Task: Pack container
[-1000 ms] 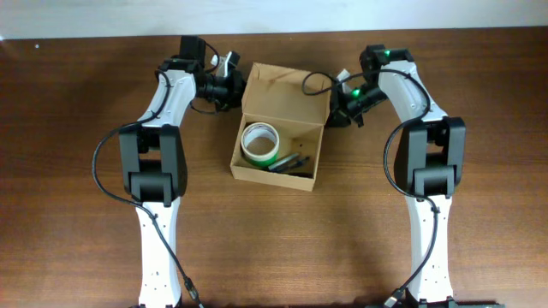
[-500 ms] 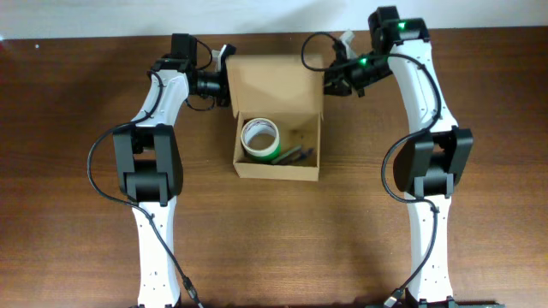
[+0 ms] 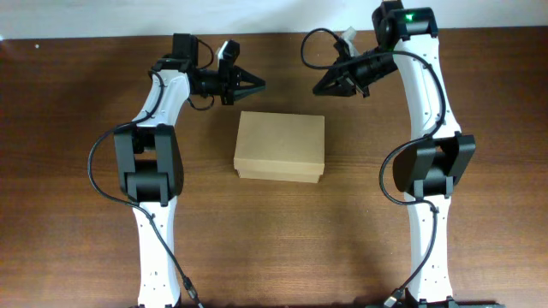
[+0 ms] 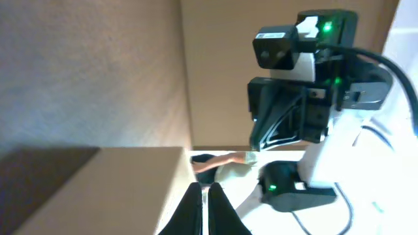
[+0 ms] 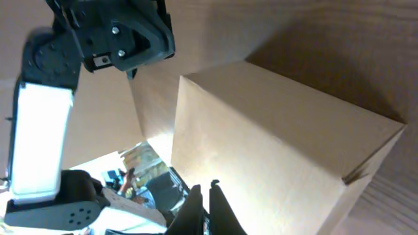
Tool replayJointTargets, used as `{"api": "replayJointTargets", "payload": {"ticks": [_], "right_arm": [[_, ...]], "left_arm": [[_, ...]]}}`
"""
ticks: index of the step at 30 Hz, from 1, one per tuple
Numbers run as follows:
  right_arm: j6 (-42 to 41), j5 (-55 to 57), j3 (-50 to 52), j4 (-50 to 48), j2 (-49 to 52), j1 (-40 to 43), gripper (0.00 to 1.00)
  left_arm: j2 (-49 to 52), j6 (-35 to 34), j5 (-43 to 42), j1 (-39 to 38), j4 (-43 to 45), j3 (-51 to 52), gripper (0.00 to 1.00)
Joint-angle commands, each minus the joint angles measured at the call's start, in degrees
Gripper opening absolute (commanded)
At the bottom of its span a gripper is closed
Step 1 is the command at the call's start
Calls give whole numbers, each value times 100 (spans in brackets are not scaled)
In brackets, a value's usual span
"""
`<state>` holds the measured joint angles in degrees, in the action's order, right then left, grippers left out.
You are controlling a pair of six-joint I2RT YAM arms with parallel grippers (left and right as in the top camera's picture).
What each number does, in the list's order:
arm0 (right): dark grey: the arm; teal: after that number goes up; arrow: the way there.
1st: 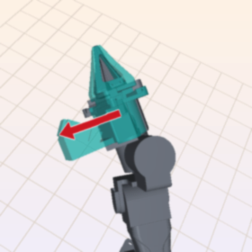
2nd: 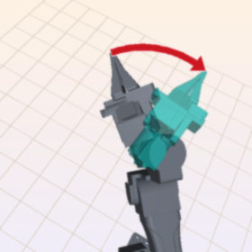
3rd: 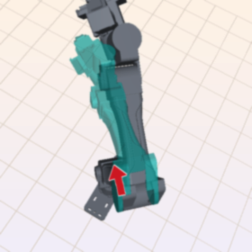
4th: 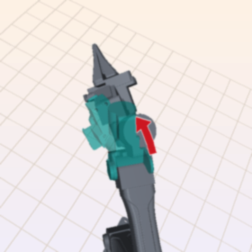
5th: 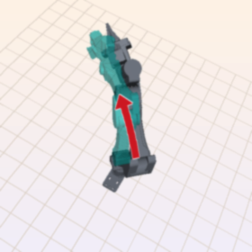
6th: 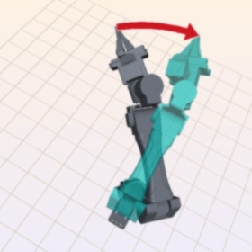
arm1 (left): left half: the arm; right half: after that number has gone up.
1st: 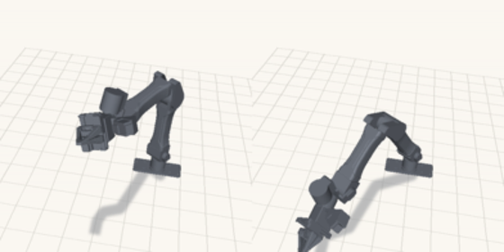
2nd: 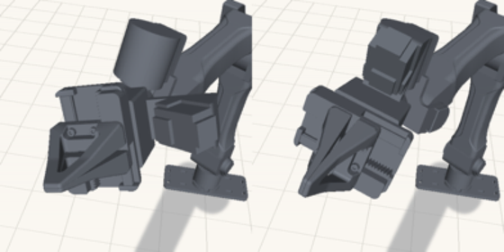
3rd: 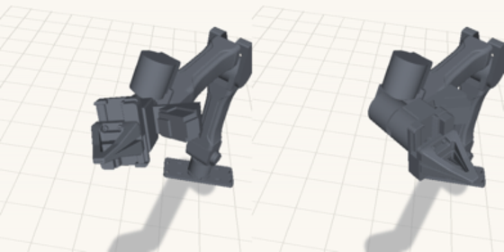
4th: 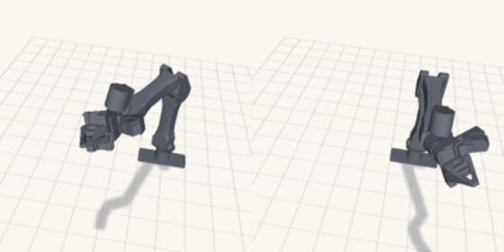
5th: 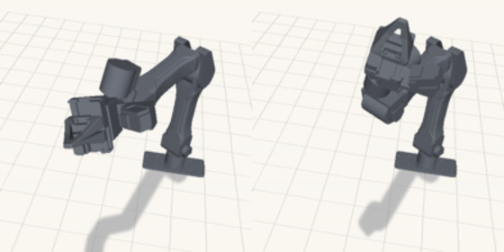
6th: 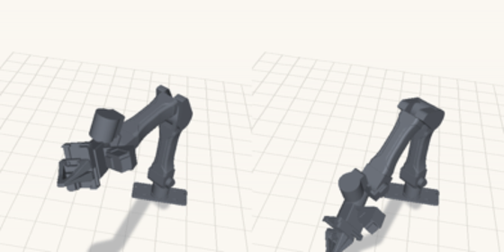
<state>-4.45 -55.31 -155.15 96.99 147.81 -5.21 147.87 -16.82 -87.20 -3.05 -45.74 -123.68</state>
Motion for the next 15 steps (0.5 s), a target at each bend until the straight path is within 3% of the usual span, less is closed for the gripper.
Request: {"api": "replayJointTargets", "payload": {"ticks": [1,5,8,11,15], "right_arm": [[236,490,-118,35,-103,-63,4],[280,2072,-118,35,-551,-205,4],[426,2662,-118,35,-1043,-304,4],[426,3021,-118,35,-1530,-389,5],[426,3209,-118,35,-2017,-610,8]], "left_arm": [[0,763,-44,-63,-356,-11,2],[-433,2343,2647,-197,-1808,-24,2],[-960,3327,4389,-345,-2632,-107,2],[-1725,3668,5722,-492,-2865,-175,2],[-2782,3663,6310,-531,-2599,-258,2]]}}
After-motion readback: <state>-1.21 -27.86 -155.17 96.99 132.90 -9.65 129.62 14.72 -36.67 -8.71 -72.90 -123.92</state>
